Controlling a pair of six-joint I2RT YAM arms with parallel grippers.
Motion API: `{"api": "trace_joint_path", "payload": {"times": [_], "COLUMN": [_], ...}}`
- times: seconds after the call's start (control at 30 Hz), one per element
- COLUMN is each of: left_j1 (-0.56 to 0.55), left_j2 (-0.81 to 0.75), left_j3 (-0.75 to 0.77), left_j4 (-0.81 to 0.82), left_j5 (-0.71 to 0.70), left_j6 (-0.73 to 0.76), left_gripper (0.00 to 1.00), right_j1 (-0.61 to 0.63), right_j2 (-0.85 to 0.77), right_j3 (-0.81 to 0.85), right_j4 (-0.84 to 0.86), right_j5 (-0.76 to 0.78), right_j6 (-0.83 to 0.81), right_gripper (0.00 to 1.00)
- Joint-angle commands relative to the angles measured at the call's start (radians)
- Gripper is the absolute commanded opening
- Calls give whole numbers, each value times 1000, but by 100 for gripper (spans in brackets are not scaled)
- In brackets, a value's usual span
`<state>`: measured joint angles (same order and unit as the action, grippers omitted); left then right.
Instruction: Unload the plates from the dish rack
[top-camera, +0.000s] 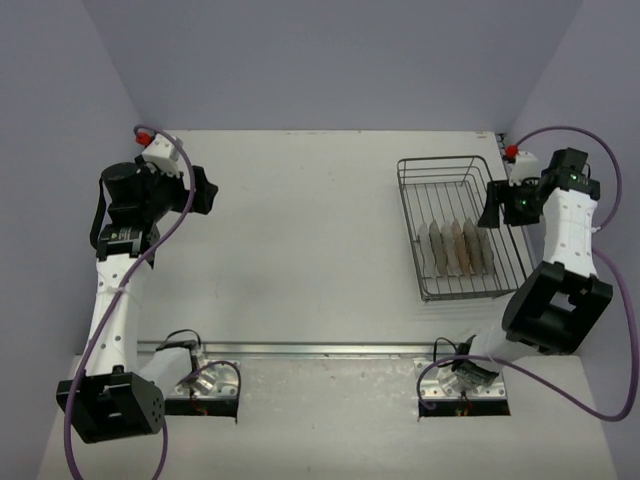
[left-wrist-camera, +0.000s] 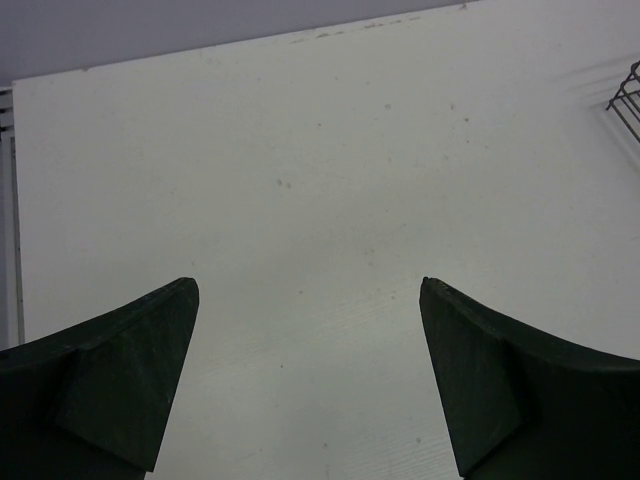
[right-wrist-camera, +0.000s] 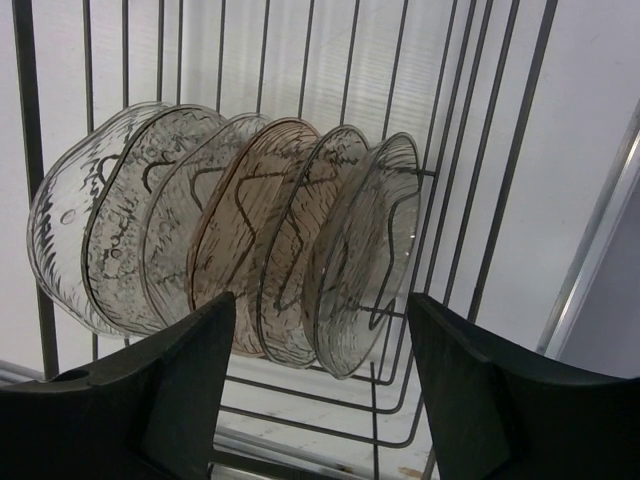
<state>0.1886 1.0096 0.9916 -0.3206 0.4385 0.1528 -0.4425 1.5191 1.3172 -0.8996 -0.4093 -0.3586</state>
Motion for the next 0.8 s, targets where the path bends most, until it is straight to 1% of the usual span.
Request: {"api": "trace_joint_path", "payload": {"times": [0.0, 0.23, 0.3, 0.57, 0.7, 0.77], "left_j1": [-9, -11, -11, -11, -11, -10], "left_j2": [-19, -19, -21, -25, -23, -24], "left_j3": [28, 28, 28, 28, 27, 27], "left_j4": [23, 28, 28, 29, 29, 29], "left_j5": [14, 14, 13, 11, 8, 6], "left_j6": [-1, -1, 1, -4, -6, -6], "left_gripper": [91, 91, 92, 92, 92, 92], "right_j1": [-19, -27, -27, -33, -36, -38], "right_j2": [24, 113, 135, 164, 176, 182], "right_j3": [92, 145, 144, 134, 119, 92], "right_j4": [-96, -209, -228, -225, -216, -207], "right_j5": [-70, -121, -118, -103, -85, -76], "right_j6": [-115, -179, -187, -195, -207, -215], "right_gripper": [67, 61, 57, 49, 41, 39]}}
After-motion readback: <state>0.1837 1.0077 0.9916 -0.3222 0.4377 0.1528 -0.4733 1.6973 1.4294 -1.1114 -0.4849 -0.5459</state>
